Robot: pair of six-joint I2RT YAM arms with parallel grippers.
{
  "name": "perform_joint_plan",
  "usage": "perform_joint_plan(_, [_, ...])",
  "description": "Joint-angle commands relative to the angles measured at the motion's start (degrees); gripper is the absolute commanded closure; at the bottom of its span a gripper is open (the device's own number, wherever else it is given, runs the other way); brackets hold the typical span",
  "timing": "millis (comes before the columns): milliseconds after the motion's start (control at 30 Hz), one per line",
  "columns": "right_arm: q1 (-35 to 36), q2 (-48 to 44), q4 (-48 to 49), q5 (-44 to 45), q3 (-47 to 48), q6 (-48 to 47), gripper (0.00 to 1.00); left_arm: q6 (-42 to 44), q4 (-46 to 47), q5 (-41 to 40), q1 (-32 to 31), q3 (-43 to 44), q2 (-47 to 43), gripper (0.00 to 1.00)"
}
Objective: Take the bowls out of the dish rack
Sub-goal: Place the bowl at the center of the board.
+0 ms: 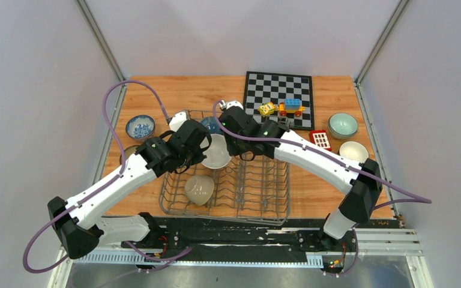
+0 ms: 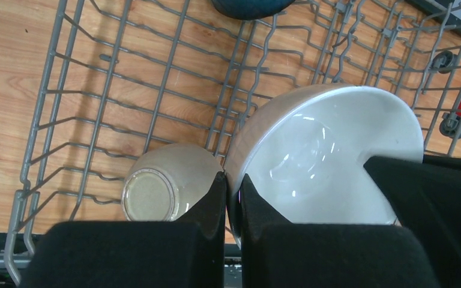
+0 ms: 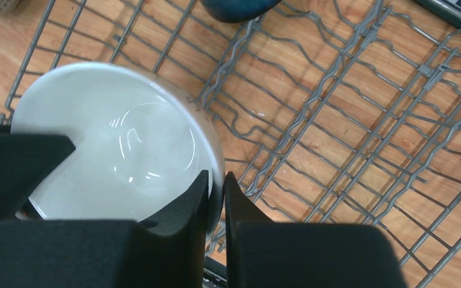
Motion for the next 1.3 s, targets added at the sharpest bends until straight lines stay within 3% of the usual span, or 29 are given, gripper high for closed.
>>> perform_joint_plan(0, [0.5, 0.7, -2.2, 1.7, 1.8, -1.0, 0.99, -1.5, 3.1, -1.6, -0.4, 2.4, -0.8, 1.00])
perform_joint_plan(167, [0.4, -0.2, -2.3, 2.0, 1.5, -0.9, 1.00, -0.5, 4.4, -2.1, -0.4, 1.4, -1.5, 0.98])
perform_joint_plan(300, [0.4, -1.2, -4.0, 3.3, 2.6, -1.3, 1.00, 1.7, 6.6, -2.8, -0.4, 0.1, -2.8, 0.49])
perform_joint_plan(400, [0.0, -3.3, -6.6, 5.5, 3.8, -3.0, 1.00, 5.7, 8.1, -2.9, -0.4, 0.7, -3.8, 0.05])
perform_joint_plan(433, [-0.2, -4.5, -7.9, 6.6, 4.2, -4.1, 1.00, 7.3, 8.5, -3.1, -0.4, 1.0, -4.3, 0.01])
perform_joint_plan(633, [-5.9, -18.1, -15.3, 12.6, -2.3, -8.4, 1.00, 16.3, 9.9, -11.0, -0.3, -0.7, -10.7, 0.00])
perform_joint_plan(833, [-23.9, -34.9, -18.5, 10.5, -14.4, -10.6, 1.00, 21.8, 16.8, -13.3, -0.1, -10.8, -20.0, 0.00])
perform_joint_plan(1100, [-42.2, -42.5, -11.8, 1.9, -30.9, -2.3, 1.00, 15.7, 17.4, -13.6, -0.1, -20.5, -23.4, 0.00])
perform_joint_plan(1267, [-49.3, -45.1, -5.9, -1.0, -42.1, 5.8, 1.00, 10.3, 16.3, -12.1, -0.1, -23.5, -23.8, 0.00])
